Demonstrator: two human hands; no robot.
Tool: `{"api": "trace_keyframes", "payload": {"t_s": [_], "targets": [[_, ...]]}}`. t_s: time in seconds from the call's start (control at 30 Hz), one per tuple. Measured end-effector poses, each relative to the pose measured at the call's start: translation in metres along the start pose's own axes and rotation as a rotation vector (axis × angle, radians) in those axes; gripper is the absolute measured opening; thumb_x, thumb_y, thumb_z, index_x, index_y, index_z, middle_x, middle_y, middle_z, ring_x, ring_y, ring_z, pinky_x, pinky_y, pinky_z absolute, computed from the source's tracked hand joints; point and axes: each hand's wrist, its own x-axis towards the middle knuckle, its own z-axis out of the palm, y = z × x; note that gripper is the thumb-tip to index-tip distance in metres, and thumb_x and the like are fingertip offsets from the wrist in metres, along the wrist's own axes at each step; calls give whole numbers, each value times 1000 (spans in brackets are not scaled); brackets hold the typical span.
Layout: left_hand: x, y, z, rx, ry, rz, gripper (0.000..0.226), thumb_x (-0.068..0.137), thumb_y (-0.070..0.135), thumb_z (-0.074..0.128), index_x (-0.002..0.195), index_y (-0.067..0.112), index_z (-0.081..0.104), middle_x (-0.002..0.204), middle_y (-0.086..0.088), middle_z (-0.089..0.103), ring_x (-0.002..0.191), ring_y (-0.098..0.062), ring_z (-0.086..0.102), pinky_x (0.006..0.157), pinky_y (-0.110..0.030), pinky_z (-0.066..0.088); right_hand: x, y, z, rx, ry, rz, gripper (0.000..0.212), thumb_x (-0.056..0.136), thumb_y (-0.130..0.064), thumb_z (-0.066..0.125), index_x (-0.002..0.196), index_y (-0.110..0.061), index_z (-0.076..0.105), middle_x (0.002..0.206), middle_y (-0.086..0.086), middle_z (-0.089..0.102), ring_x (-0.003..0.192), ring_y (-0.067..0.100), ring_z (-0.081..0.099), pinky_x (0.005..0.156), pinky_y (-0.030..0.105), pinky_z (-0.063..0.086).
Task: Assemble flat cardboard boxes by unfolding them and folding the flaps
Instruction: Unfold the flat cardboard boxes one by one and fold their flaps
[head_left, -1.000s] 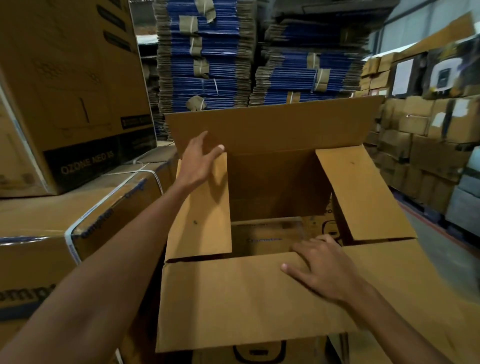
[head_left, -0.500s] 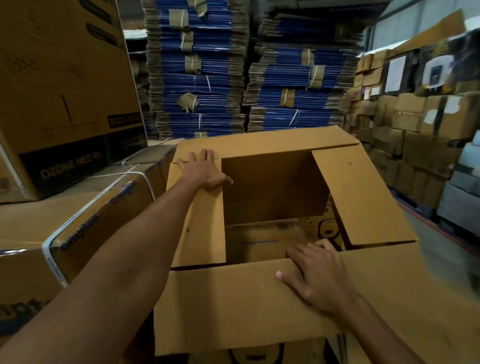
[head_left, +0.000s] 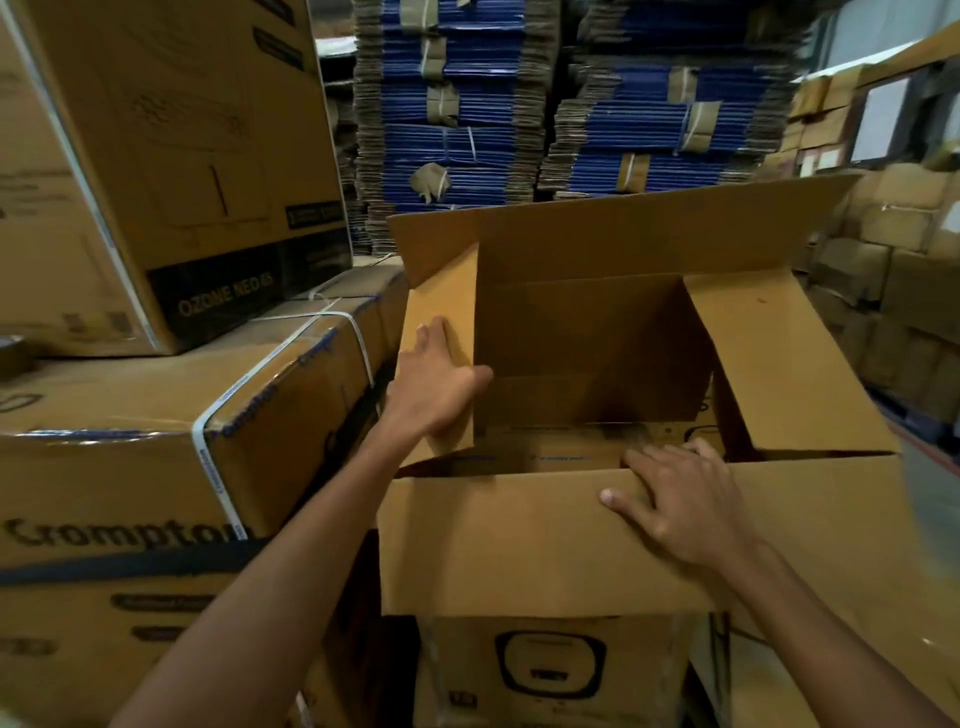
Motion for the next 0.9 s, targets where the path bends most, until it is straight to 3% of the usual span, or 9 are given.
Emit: {"api": "trace_keyframes", "payload": {"t_s": [0.1,0.2,0.4,0.5,0.6,0.67,0.73,0.8,0.9], "targets": [[-25,-9,-36,-405,41,-68,72,92,17,61,156,25,30,124,1,56,105,-18,58,82,-34,48,2,0,-6,8,-35,18,91,89,-84,7,112,-23,70,104,-3,72,95,18,65,93,42,39],[-47,-28,-59,-684,115,-161,61,94,6,58,151,24,45,136,-3,59,112,-17,58,94,-40,48,5,-1,-8,5,-79,34,102,83,-88,1,119,-22,69,113,-1,73,103,19,66,96,43,41],[-83,-57,-57,-924,316,-207,54,95,11,64,147,16,50,122,3,65,114,-18,61,104,-47,50,5,-4,-18,-30,-160,60,103,80,-88,3,133,-24,62,124,-4,68,113,14,62,105,40,38],[-85,-65,-38,-873,409,-204,49,98,18,65,145,16,51,114,6,66,105,-11,64,98,-40,54,3,-8,-25,18,-185,92,101,80,-87,9,135,-20,61,123,-2,69,112,15,63,108,44,40],[-82,-73,-16,-724,396,-286,42,100,39,61,137,20,56,116,0,66,98,-13,63,94,-42,54,2,-20,-40,134,-226,139,92,85,-87,13,125,-23,66,102,-5,70,95,13,64,102,43,45],[-78,-76,-4,-606,345,-345,30,102,50,53,113,22,57,106,-1,64,95,-19,61,92,-42,50,8,-26,-53,218,-311,250,74,94,-77,24,126,-24,65,107,-1,69,101,17,64,99,44,44],[-75,-73,5,-504,297,-331,38,105,51,44,90,17,54,89,-3,61,79,-18,58,76,-35,46,19,-23,-60,245,-386,375,59,100,-66,35,130,-23,64,122,5,66,115,24,61,101,47,42],[-71,-67,11,-409,250,-272,43,107,49,37,89,14,54,82,-7,59,67,-17,54,60,-31,39,28,-8,-67,225,-418,485,54,102,-59,43,128,-17,64,126,9,65,115,27,61,98,44,46],[-65,-70,9,-384,214,-236,43,108,47,33,93,11,52,82,-11,57,65,-19,51,59,-30,37,40,9,-78,157,-457,578,42,100,-46,54,119,-10,65,121,13,65,109,30,62,96,45,52]]}}
